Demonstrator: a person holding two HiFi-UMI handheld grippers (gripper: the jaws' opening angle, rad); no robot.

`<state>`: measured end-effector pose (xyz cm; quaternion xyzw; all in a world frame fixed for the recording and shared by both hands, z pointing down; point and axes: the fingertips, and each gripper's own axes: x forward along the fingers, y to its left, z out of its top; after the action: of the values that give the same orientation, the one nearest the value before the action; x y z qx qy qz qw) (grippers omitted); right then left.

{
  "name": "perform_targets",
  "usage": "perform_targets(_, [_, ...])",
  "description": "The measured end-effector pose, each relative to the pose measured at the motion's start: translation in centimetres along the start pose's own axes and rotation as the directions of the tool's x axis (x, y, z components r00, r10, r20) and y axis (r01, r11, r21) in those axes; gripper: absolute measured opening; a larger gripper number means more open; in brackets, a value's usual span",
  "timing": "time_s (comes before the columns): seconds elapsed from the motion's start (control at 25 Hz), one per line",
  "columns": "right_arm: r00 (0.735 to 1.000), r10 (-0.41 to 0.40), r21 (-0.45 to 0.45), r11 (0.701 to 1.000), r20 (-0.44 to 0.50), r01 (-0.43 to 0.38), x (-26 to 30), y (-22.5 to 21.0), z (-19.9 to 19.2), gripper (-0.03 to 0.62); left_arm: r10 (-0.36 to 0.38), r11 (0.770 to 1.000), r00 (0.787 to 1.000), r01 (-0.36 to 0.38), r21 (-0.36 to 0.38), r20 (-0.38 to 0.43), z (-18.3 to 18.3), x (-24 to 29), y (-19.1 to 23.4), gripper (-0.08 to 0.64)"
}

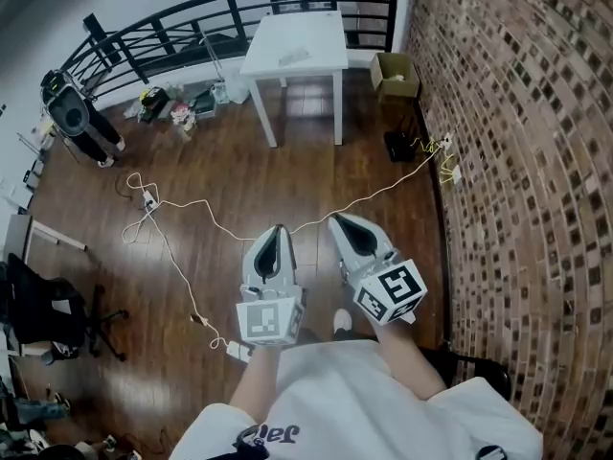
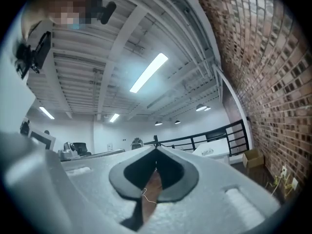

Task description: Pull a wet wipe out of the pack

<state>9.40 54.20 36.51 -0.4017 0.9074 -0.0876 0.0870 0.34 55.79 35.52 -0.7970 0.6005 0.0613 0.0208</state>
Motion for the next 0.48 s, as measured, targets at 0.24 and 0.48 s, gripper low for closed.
perform_targets(0.24, [0.998, -0.005, 0.052, 0.999, -0.059, 0.009, 2.8, -4.9, -2.9, -0.011, 0.018, 1.0, 0.998, -0.018, 0.006, -0.065, -3.3, 5.3, 0.6, 0.015])
perform_targets(0.48, [0.995, -0.054, 0.032, 0.998, -0.085, 0.057, 7.5, -10.5, -4.0, -0.011, -0.01, 1.0, 0.995, 0.009, -0.01, -0.101, -6.3, 11.8, 2.4, 0.015])
